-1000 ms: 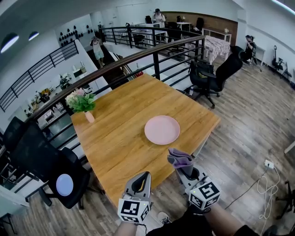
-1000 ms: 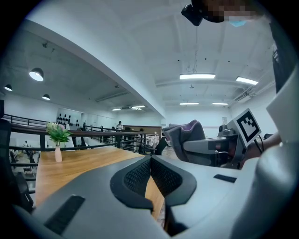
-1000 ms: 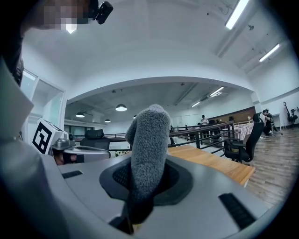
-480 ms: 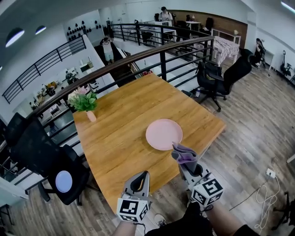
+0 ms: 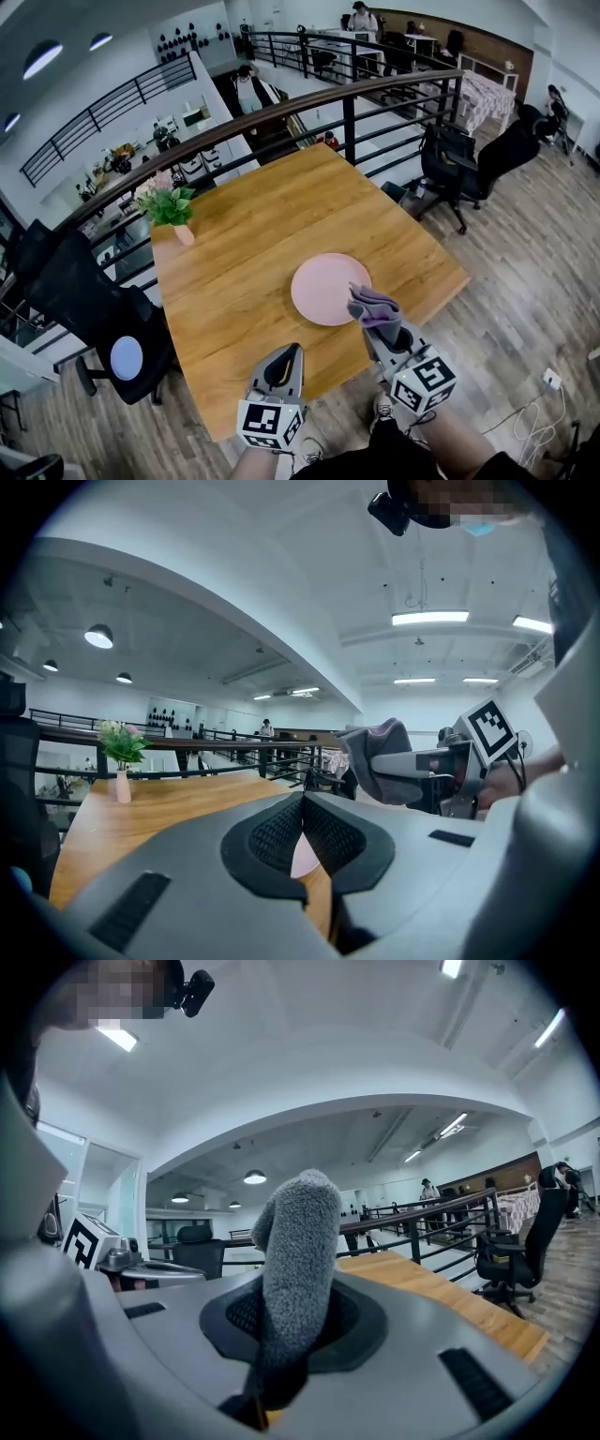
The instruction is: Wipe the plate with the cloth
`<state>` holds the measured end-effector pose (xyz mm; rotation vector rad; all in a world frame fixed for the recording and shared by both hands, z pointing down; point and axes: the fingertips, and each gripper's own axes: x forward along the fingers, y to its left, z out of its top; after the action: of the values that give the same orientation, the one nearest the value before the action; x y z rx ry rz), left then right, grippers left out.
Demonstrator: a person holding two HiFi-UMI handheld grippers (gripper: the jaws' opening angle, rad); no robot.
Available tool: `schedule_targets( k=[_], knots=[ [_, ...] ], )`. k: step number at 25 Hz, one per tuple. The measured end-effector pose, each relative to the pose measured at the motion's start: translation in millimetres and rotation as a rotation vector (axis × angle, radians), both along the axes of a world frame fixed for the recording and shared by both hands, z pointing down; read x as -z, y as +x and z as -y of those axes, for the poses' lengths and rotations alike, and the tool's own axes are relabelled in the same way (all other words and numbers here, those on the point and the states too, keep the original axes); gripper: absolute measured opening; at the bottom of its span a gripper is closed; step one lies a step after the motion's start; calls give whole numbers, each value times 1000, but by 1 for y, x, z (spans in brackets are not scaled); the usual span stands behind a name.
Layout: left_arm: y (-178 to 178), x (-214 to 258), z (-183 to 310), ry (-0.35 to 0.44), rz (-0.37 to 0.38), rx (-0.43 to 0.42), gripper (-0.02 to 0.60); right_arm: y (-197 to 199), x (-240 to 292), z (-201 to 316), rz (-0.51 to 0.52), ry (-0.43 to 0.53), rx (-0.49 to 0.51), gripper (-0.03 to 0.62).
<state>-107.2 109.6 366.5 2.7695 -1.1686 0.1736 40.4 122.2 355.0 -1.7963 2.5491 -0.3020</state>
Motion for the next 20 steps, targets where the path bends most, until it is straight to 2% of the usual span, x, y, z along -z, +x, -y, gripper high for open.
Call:
schedule_targets(
  k=[5,20],
  knots=[
    [31,2,25,5,24,41,20,31,-1,37,14,3,51,74],
    [65,1,84,8,26,246,20,64,-1,125,19,12,254,74]
  ],
)
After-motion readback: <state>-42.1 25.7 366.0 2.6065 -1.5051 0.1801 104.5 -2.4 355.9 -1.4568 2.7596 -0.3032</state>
